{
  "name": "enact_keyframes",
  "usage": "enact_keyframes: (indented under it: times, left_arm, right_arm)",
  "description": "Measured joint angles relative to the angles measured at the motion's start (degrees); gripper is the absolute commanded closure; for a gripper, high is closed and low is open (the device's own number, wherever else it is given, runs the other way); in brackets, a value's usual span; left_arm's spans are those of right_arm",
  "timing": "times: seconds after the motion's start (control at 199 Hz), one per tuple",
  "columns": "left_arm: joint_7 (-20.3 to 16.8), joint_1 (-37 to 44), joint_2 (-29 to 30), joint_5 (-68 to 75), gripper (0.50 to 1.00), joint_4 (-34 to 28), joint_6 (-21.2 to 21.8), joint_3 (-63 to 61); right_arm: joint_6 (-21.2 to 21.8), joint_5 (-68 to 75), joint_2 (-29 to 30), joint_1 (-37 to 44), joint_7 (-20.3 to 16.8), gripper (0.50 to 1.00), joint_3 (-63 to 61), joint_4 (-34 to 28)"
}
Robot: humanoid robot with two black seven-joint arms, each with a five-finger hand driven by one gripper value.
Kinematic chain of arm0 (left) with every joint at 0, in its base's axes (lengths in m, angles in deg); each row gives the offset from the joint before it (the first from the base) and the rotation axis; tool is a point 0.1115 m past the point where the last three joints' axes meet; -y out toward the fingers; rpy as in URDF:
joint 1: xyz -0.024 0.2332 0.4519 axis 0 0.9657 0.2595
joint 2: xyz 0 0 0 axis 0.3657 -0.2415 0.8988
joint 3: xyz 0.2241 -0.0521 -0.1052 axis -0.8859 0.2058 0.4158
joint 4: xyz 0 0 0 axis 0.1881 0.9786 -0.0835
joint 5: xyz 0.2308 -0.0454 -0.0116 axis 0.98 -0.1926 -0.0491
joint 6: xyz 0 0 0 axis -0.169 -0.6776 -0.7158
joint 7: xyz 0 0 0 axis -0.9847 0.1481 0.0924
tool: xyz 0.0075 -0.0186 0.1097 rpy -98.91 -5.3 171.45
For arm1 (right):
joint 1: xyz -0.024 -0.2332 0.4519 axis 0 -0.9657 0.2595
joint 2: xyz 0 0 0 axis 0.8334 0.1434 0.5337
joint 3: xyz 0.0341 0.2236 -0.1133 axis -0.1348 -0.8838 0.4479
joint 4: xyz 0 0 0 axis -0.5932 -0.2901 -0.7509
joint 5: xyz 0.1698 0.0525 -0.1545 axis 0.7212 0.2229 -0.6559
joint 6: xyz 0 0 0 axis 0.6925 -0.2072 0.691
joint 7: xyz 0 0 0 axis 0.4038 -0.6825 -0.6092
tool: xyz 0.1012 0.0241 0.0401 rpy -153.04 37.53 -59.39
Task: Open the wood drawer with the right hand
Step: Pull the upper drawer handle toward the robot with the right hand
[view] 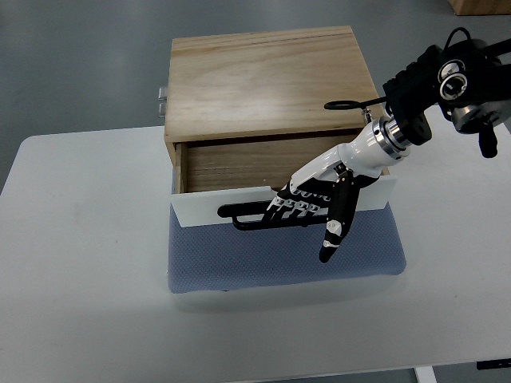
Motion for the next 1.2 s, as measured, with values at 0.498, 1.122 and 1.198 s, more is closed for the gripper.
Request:
enact_keyframes:
  times: [0.498,1.122,1.198]
  left_arm:
    - [0.0,0.0,0.0,0.0,0.500,0.0,0.0,0.0]
    - [0.0,0.0,0.0,0.0,0.500,0.0,0.0,0.0]
    - [0.0,0.0,0.0,0.0,0.500,0.0,0.0,0.0]
  right_arm:
    - [-2.0,-0.6,-0.6,-0.1,1.3,0.554,-0.9,0.0]
    - [-6.8,-1.9,-0.6,-1.7,1.3,0.554,-0.9,0.0]
    - [-7.2,-1.9,-0.7,-1.9,1.8,0.554,-0.9,0.0]
